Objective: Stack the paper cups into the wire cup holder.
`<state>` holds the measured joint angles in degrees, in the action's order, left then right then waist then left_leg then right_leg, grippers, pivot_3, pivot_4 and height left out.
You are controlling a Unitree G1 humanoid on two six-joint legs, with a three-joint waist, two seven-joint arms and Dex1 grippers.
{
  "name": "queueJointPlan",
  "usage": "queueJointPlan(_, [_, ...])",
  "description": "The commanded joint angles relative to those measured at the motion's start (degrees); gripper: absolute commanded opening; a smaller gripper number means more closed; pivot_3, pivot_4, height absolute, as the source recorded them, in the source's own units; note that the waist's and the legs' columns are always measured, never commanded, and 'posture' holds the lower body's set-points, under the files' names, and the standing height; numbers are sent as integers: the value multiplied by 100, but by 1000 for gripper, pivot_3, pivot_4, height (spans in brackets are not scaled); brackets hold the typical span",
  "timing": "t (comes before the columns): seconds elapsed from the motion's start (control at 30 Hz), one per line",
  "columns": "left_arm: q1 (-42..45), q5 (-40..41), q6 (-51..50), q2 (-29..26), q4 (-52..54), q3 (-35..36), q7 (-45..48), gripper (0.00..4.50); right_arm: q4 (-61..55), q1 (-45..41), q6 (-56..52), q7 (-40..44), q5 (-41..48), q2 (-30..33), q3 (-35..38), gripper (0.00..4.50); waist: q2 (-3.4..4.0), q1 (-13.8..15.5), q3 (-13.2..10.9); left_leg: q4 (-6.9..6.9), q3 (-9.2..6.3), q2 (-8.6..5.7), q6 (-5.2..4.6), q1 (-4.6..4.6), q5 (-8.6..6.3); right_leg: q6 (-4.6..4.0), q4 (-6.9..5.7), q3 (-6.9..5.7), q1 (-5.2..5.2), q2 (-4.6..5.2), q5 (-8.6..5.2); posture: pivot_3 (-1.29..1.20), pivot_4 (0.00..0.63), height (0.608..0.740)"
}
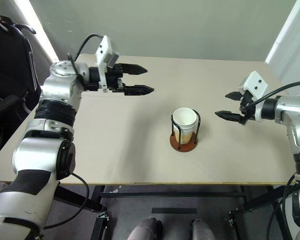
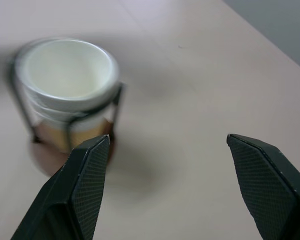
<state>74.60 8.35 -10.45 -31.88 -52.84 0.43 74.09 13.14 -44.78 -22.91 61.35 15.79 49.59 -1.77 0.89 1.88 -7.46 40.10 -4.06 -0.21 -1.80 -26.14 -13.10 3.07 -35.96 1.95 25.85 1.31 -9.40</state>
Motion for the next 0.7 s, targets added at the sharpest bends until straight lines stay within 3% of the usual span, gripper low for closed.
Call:
queueJointPlan(0.03, [-196, 194, -332, -192, 515, 345, -515, 4461, 608, -253, 602, -97, -245, -85, 122, 3798, 0, -4, 0, 0, -1, 0, 0, 0, 0, -1, -1, 1, 0, 2, 1, 0, 150, 740])
queueJointPlan(0.27, [-869, 315, -141, -183, 1064, 1080, -2397, 4461, 1595, -478, 1145, -452, -381, -400, 365, 3798, 0, -26, 0, -5, -3, 0, 13, 11, 8, -15, -5, -1, -4, 1, 6, 0, 150, 740])
queueJointPlan(0.33, [-1091, 336, -101, -159, 1284, 1181, -2696, 4461, 1694, -492, 1173, -478, -329, -450, 433, 3798, 0, -27, 0, -8, -2, 1, 60, 12, 36, -17, -5, -1, -4, 0, 7, 0, 150, 740])
queueJointPlan(0.5, [-1626, 611, -411, -227, 1846, 1254, -2647, 4461, 1643, -542, 764, -301, -109, -513, 548, 3798, 0, -25, 0, -12, -1, 0, 62, 12, 34, -22, -5, 0, -3, 0, 9, 0, 150, 740])
queueJointPlan(0.7, [-1745, 788, -880, -293, 2022, 1194, -2527, 4461, 1634, -525, 820, -702, -125, -636, 732, 3798, 0, -15, 0, -12, -7, 0, 70, 12, 26, -31, -6, -5, -4, 0, 12, 0, 150, 740])
